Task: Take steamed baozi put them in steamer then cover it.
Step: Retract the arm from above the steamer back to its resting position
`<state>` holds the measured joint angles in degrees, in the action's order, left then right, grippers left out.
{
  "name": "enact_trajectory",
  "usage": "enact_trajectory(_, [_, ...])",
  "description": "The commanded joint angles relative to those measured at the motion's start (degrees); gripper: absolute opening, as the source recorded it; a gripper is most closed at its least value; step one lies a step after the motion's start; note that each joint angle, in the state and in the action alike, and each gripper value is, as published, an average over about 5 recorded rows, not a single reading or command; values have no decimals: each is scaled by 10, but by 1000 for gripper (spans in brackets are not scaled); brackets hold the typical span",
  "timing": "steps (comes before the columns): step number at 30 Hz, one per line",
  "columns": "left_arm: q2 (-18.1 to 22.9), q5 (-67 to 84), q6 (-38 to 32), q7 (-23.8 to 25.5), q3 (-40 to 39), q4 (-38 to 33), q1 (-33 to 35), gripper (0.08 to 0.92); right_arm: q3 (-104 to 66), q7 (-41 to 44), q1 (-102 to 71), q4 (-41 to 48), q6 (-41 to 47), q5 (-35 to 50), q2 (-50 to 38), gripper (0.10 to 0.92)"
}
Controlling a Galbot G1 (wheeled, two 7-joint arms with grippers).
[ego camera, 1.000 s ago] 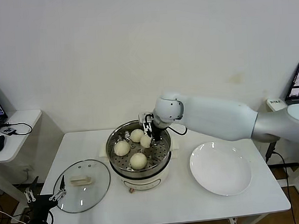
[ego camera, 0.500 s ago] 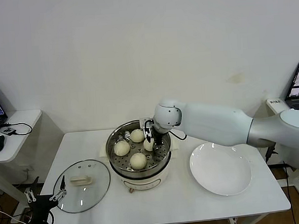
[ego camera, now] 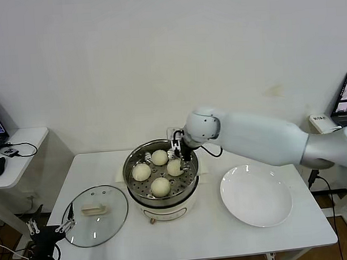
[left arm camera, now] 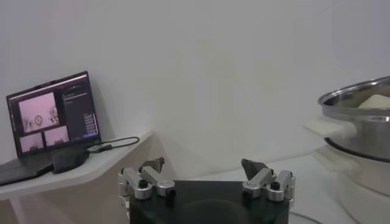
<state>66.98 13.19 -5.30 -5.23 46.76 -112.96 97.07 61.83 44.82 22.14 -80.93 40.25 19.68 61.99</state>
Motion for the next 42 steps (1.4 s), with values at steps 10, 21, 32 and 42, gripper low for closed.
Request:
enact_trajectory(10, [0, -3, 6, -7, -15, 15, -17, 823, -362, -401, -391, -227, -199, 107, -252, 823])
enact_trajectory(21, [-3, -81, -17, -20, -24, 71, -39, 823, -843, -383, -889, -207, -517, -78, -77, 823])
enact_trajectory(32, [-49, -579, -81, -56, -2, 197, -66, 823, -1057, -346, -1085, -251, -538, -76, 118, 823])
enact_trajectory(42, [-47, -852, -89, -55, 0, 245, -93, 823, -1103, -364, -1101, -265, -519, -50, 163, 823])
